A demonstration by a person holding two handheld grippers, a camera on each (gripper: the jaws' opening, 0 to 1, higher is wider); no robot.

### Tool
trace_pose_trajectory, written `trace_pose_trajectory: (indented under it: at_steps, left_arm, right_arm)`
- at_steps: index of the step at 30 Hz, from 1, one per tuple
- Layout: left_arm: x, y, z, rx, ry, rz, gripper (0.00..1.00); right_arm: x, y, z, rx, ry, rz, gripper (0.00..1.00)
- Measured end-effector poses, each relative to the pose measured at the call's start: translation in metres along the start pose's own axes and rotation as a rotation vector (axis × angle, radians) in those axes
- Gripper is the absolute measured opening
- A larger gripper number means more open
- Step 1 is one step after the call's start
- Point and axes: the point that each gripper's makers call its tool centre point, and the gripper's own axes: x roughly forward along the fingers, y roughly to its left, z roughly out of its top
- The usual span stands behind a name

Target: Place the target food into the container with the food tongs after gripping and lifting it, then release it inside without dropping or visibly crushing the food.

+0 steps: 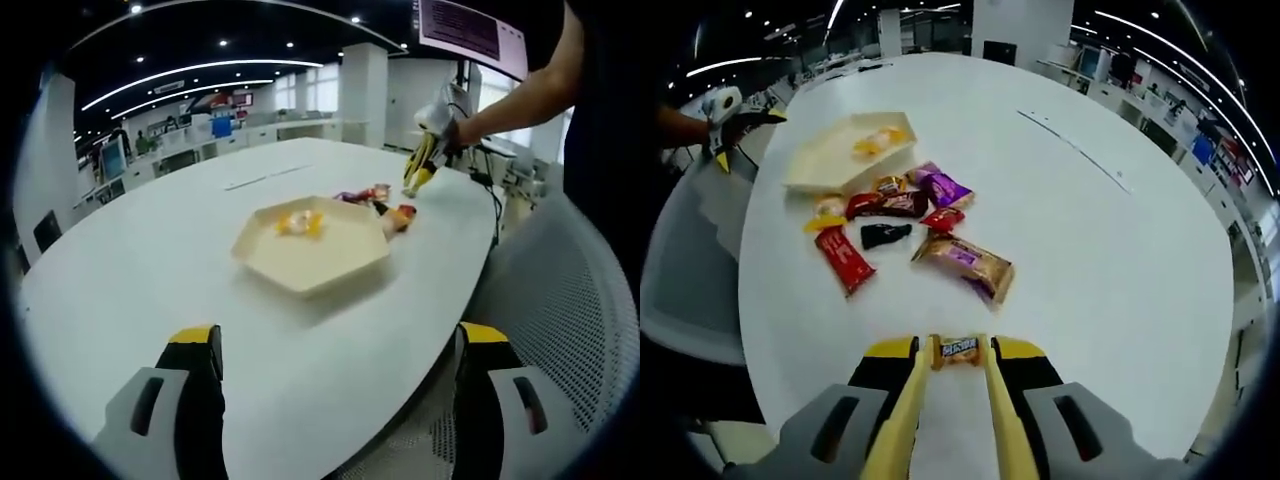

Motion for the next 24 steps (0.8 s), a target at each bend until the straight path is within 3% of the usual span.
trace_pose_trajectory:
  at_steps: [8,10,24]
  left_arm:
    - [0.0002,0.0003,0.0006,-0.005,-0.001,0.002,0.92]
    - [0.0001,0.0007,0.001,-0.005,-0.002,0.004,0.92]
    - [0.0004,0.0015,0.0003,0.012,0.003,0.009,0.91]
  right_arm:
    - [0.0077,-0.0032,-0.008,0.037,0.017,-0.01,0.28]
    - [0.0077,-0.0057,-0.0062,0.094,0.004,-0.016,0.28]
    - [0.0076,-0.0012,-0.0027,0.165,0.029,-0.044,0.21]
